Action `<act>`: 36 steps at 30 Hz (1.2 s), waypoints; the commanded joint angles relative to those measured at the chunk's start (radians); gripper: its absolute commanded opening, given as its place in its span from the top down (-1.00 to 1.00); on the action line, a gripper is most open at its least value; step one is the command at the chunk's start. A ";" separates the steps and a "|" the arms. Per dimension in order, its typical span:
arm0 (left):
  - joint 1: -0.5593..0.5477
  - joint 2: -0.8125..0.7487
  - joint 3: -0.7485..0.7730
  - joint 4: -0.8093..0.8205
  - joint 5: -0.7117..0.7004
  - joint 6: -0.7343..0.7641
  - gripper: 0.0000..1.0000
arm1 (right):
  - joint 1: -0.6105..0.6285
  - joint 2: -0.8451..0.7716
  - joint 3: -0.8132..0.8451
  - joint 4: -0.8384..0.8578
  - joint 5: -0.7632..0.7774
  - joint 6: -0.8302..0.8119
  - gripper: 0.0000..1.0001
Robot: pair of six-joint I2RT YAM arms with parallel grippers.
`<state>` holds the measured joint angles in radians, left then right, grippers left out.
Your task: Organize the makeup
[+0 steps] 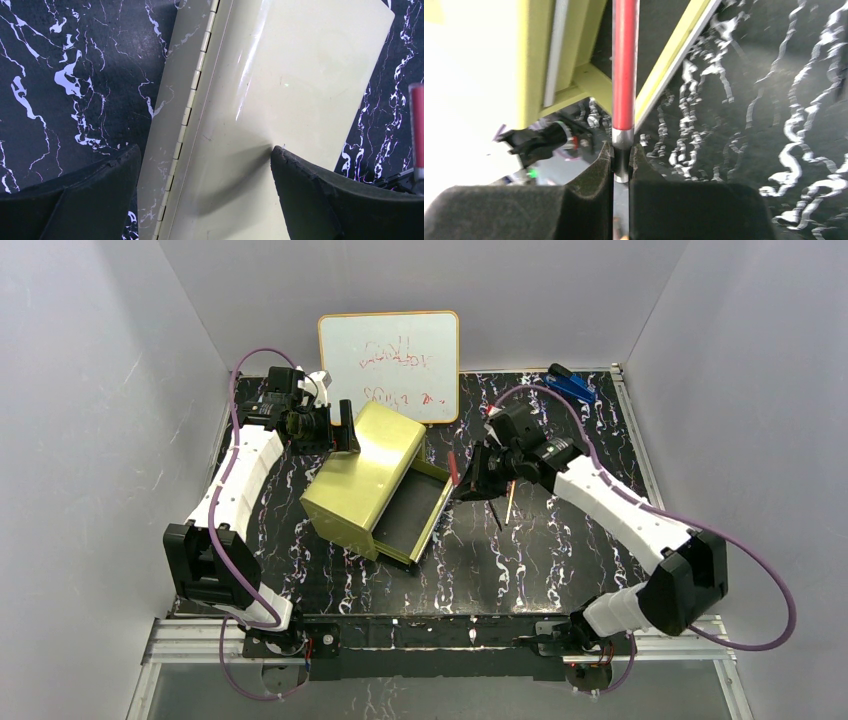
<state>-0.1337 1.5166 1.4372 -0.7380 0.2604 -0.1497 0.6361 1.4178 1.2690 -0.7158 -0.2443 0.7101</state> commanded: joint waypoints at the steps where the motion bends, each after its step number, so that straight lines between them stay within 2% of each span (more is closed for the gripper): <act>1: 0.006 -0.009 -0.026 -0.067 -0.099 0.034 -0.97 | 0.022 -0.101 -0.082 0.223 -0.095 0.306 0.97; 4: 0.006 -0.018 -0.031 -0.066 -0.096 0.030 -0.97 | 0.038 -0.116 -0.138 0.364 -0.076 0.438 0.97; 9: 0.006 -0.028 -0.034 -0.066 -0.093 0.028 -0.97 | 0.114 -0.013 -0.114 0.414 0.014 0.573 0.97; 15: 0.006 -0.043 -0.037 -0.067 -0.097 0.027 -0.97 | 0.189 0.137 -0.067 0.370 0.103 0.656 0.97; 26: 0.006 -0.039 -0.047 -0.059 -0.090 0.027 -0.97 | 0.209 0.277 -0.094 0.453 0.159 0.697 0.97; 28: 0.006 -0.040 -0.049 -0.059 -0.091 0.027 -0.97 | 0.208 0.310 -0.074 0.458 0.145 0.693 0.73; 31: 0.006 -0.039 -0.052 -0.059 -0.092 0.027 -0.97 | 0.209 0.347 -0.048 0.468 0.129 0.683 0.64; 32: 0.006 -0.039 -0.053 -0.057 -0.094 0.027 -0.97 | 0.209 0.357 -0.039 0.472 0.126 0.679 0.54; 34: 0.006 -0.041 -0.053 -0.058 -0.098 0.028 -0.97 | 0.209 0.370 -0.020 0.482 0.120 0.669 0.31; 36: 0.006 -0.041 -0.054 -0.058 -0.099 0.029 -0.97 | 0.209 0.378 -0.006 0.492 0.116 0.661 -0.04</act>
<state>-0.1333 1.4849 1.4158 -0.7326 0.2249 -0.1505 0.8402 1.7954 1.1843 -0.2794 -0.1196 1.3849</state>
